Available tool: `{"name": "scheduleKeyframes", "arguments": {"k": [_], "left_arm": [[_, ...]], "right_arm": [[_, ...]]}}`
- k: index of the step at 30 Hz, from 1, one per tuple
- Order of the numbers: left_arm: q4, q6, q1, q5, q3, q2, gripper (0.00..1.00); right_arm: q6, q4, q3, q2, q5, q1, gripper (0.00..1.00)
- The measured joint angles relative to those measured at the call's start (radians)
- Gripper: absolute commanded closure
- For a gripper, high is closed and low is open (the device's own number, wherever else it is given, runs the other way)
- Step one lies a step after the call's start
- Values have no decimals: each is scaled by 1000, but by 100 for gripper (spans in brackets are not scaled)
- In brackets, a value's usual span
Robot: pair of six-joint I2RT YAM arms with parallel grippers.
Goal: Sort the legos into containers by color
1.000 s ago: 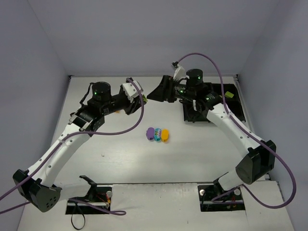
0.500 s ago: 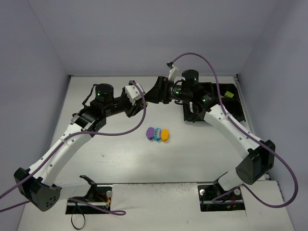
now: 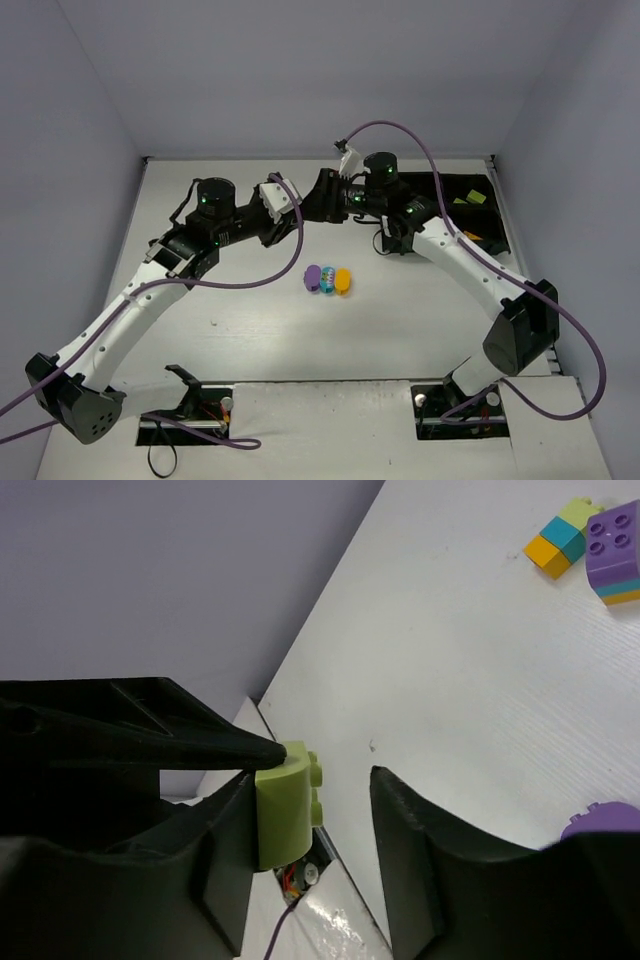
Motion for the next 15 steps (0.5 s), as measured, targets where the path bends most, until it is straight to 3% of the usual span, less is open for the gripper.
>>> {"name": "scheduleKeyframes", "arguments": {"k": [2, 3, 5, 6, 7, 9, 10, 15], "left_arm": [[-7, 9, 0, -6, -6, 1, 85], [-8, 13, 0, -8, -11, 1, 80], [-11, 19, 0, -13, -17, 2, 73], [-12, 21, 0, -18, -17, 2, 65], [-11, 23, -1, -23, -17, 3, 49], [-8, 26, -5, -34, -17, 7, 36], [-5, 25, -5, -41, -18, 8, 23], [30, -42, -5, -165, -53, 18, 19]], "right_arm": [[9, 6, -3, 6, -7, 3, 69], [9, 8, -3, 6, -8, 3, 82], [8, 10, -3, 6, -7, 9, 93], [10, 10, -3, 7, -4, 10, 100], [8, 12, -3, 8, -3, 9, 100], [-6, 9, -3, 9, 1, 8, 100], [-14, 6, -3, 10, 5, 3, 100], [-66, -20, -3, 13, 47, -75, 100]]}}
